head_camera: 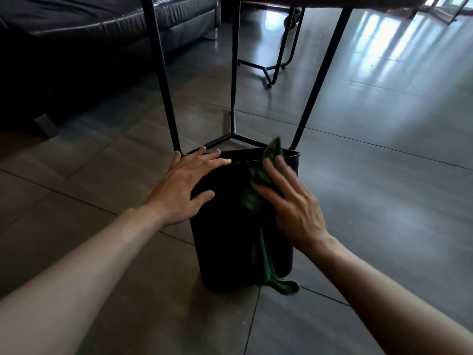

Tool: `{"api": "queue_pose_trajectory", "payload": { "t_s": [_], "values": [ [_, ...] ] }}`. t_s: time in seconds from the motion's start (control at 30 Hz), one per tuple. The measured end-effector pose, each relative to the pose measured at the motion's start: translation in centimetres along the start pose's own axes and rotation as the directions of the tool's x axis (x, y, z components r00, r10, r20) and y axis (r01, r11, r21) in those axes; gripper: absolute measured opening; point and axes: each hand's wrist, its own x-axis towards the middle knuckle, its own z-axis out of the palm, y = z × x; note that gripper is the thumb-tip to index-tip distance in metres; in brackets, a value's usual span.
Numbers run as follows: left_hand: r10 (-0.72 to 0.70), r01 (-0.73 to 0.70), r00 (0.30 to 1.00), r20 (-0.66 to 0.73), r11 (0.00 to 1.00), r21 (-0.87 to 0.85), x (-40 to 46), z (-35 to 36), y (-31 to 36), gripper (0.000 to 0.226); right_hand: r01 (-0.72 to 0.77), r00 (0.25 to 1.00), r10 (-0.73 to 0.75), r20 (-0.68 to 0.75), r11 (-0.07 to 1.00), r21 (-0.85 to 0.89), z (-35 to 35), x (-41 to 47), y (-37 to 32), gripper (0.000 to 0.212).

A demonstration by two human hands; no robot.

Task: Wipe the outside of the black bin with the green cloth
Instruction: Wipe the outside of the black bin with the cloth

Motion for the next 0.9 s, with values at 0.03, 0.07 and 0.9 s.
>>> {"api": "queue_pose_trajectory", "payload": {
  "t_s": [0.03, 0.07, 0.9],
  "values": [
    [-0.002, 0.002, 1.000, 0.001, 1.000, 0.001, 0.1, 0.0, -0.1, 0.075, -0.099, 0.995, 0.099, -0.026, 0.995, 0.012, 0.1, 0.6, -0.6, 0.045],
    [-0.005, 0.005, 1.000, 0.002, 1.000, 0.004, 0.0, 0.0, -0.1, 0.075, -0.167, 0.985, 0.167, -0.028, 0.986, 0.029, 0.4, 0.8, -1.6, 0.050],
    [-0.002, 0.002, 1.000, -0.007, 1.000, 0.010, -0.6, -0.3, 0.6, 0.079, 0.004, 1.000, -0.004, -0.002, 0.997, 0.075, 1.3, 0.8, -3.9, 0.055]
  ]
}}
